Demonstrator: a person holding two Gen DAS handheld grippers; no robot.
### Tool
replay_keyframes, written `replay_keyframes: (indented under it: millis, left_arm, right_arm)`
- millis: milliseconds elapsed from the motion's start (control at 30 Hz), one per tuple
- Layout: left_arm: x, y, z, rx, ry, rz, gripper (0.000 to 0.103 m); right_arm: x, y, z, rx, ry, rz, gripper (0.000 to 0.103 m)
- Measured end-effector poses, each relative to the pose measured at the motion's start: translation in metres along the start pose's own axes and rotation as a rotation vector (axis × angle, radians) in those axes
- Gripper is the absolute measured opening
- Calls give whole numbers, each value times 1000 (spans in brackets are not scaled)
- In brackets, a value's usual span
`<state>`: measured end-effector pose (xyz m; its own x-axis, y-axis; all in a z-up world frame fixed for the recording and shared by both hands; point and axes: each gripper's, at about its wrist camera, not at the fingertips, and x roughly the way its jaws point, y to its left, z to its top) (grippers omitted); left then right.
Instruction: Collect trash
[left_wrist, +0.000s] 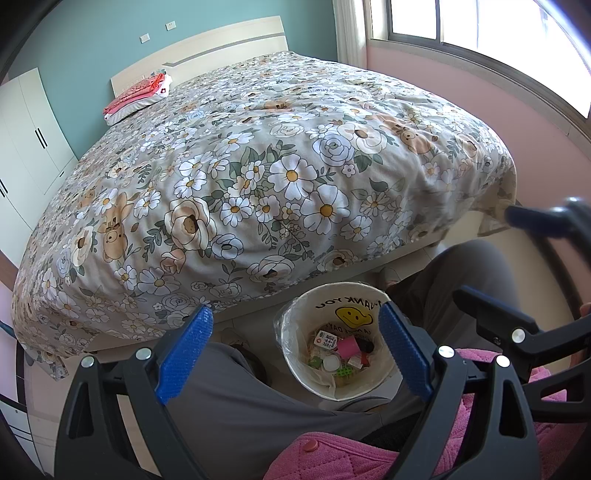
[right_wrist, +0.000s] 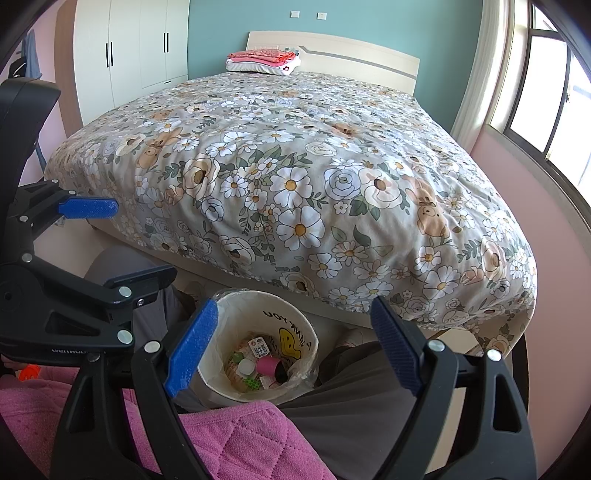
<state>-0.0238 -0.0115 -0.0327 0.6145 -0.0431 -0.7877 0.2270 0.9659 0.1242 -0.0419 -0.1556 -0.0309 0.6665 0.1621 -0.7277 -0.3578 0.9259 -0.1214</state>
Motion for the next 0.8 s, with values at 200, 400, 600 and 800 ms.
replay_keyframes:
  millis: [200,400,600,800]
  left_arm:
    - [0,1,0,0,1,0,92]
    - [0,-1,0,1,-1,2,92]
    - [0,1,0,2,0,2,92]
    - [0,0,0,2,-1,2,92]
  right_arm:
    - [0,0,0,1,1,1,84]
    - [1,1,0,1,3,3,84]
    - [1,0,0,2,4,4,84]
    - [1,1,-1,1,5,5,84]
